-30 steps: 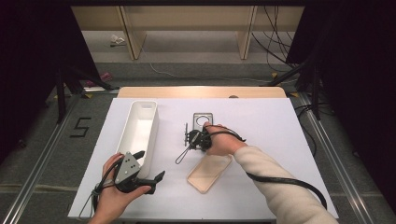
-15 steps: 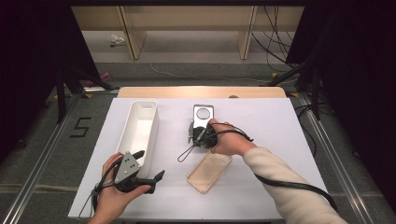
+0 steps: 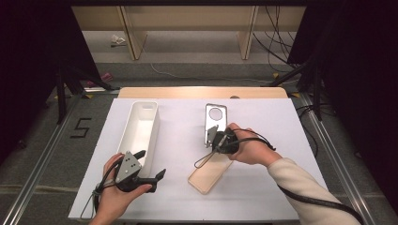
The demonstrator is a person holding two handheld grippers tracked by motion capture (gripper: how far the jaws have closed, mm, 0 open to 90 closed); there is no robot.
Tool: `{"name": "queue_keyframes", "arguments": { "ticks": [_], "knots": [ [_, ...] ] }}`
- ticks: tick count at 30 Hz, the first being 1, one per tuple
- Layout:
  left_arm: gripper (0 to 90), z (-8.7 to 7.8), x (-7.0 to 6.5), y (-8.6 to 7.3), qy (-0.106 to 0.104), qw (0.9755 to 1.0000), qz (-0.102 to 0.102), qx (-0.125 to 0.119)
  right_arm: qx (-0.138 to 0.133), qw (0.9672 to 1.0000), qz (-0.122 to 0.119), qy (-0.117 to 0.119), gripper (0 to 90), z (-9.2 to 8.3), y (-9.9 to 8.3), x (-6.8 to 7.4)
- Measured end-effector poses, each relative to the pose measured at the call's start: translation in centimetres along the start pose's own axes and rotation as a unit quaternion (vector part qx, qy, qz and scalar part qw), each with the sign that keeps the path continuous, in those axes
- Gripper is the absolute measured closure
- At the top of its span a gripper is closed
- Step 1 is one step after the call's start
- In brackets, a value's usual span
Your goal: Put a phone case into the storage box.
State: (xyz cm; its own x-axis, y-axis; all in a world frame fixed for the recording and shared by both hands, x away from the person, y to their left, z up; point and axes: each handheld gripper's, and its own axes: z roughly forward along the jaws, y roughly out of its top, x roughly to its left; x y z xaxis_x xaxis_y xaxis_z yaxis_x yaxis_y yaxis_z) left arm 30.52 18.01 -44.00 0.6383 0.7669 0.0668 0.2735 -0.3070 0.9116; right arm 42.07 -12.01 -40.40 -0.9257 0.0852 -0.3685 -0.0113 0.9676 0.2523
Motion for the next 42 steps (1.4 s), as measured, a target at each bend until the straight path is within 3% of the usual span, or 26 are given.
{"name": "queue_keyframes", "arguments": {
  "ticks": [13, 22, 26, 29, 32, 35, 42],
  "knots": [
    [12.4, 0.8, -0.4, 1.0, -0.003, 1.0, -0.002, -0.003, -0.03, 0.9994, 0.01, -0.015, 88.9, -1.6, -3.4, 3.0],
    [15.4, 2.1, -0.8, 3.4, -0.003, 0.9999, -0.011, 0.007, -0.038, 0.9991, 0.007, -0.017, 88.9, -1.9, -4.4, 4.8],
    [15.4, 3.3, -0.8, 4.5, -0.009, 0.9995, -0.019, 0.023, -0.042, 0.999, 0.004, -0.018, 88.9, -2.2, -4.5, 5.4],
    [15.8, 4.6, -0.6, 5.5, -0.015, 0.9985, -0.041, 0.031, -0.043, 0.9989, 0.003, -0.016, 88.9, -2.2, -4.5, 5.8],
    [16.6, 5.7, -0.5, 6.4, -0.016, 0.9978, -0.051, 0.04, -0.046, 0.9988, 0.002, -0.018, 88.9, -2.4, -4.5, 6.3],
    [16.7, 6.9, -0.7, 7.6, -0.03, 0.9962, -0.064, 0.051, -0.049, 0.9986, 0.003, -0.017, 88.8, -2.4, -4.5, 6.7],
    [19.0, 9.3, -1.5, 10.1, -0.039, 0.9958, -0.045, 0.069, -0.054, 0.9984, 0.001, -0.016, 88.9, -2.5, -4.2, 7.3]
  ]
}}
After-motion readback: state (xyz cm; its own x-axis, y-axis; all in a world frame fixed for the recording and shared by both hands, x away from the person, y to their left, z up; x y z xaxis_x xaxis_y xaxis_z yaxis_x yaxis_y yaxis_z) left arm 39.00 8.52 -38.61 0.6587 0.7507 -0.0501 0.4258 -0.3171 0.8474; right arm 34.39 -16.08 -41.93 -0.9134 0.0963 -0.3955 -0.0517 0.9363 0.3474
